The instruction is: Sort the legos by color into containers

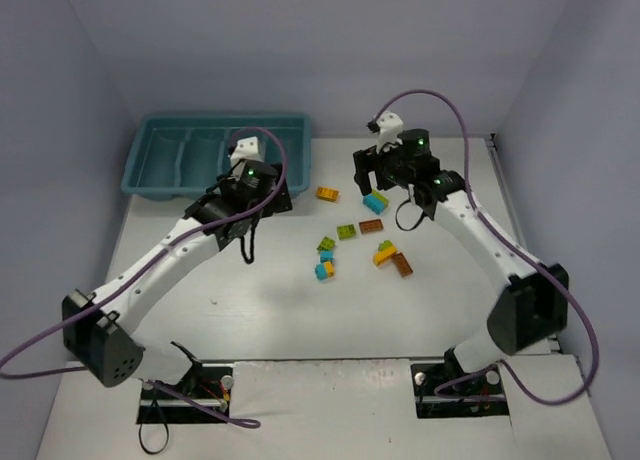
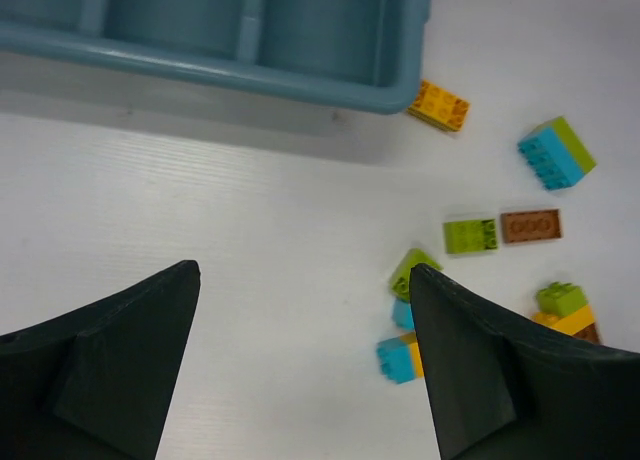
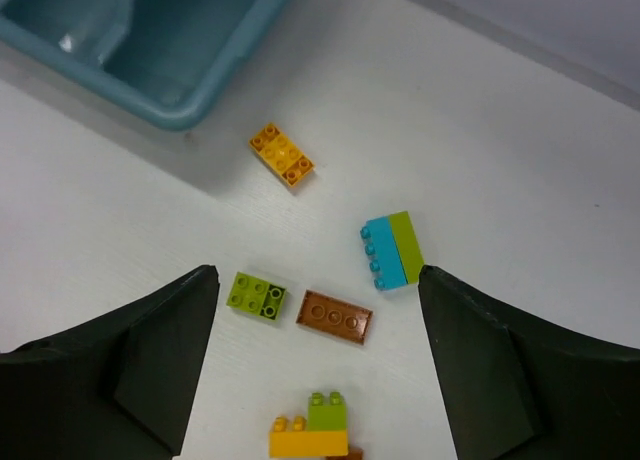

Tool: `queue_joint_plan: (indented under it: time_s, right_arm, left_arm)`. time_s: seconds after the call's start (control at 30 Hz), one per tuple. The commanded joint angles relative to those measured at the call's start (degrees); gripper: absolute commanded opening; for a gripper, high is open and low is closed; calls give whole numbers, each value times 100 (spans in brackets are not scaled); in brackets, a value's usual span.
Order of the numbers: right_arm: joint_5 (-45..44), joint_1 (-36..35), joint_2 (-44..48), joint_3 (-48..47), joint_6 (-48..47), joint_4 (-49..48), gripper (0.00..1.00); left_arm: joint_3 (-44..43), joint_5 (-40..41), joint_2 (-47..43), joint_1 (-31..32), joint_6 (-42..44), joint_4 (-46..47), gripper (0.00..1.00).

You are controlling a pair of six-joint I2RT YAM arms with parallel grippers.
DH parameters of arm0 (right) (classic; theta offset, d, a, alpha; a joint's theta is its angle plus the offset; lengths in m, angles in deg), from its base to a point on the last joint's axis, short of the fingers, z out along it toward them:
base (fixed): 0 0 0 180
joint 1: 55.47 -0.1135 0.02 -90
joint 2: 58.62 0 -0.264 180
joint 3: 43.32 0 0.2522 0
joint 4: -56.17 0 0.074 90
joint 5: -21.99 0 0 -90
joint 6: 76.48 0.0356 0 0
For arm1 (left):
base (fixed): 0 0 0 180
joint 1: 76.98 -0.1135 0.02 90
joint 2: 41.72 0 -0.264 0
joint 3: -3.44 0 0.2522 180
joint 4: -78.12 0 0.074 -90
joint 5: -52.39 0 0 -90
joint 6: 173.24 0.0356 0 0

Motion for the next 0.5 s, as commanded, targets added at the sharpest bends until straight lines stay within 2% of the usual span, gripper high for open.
queue_joint_plan:
  time_s: [0.0, 0.13, 0.23, 0.47]
  right_arm:
    - [930, 127, -951, -460, -934, -320, 79]
    - [1264, 180, -1990, -1138, -1277, -294, 80]
    - [1441, 180, -2641, -1560, -1479, -302, 79]
    - [1547, 110, -4012, -2413, -1858, -311, 79]
  left_arm:
    - [693, -321, -657, -205, 981, 244, 79]
    - [1284, -613, -1605, -565, 1334, 297, 79]
    - [1574, -789, -1976, -767, 1581, 210, 79]
    - [2023, -1447, -2065, -1189, 1704, 323, 79]
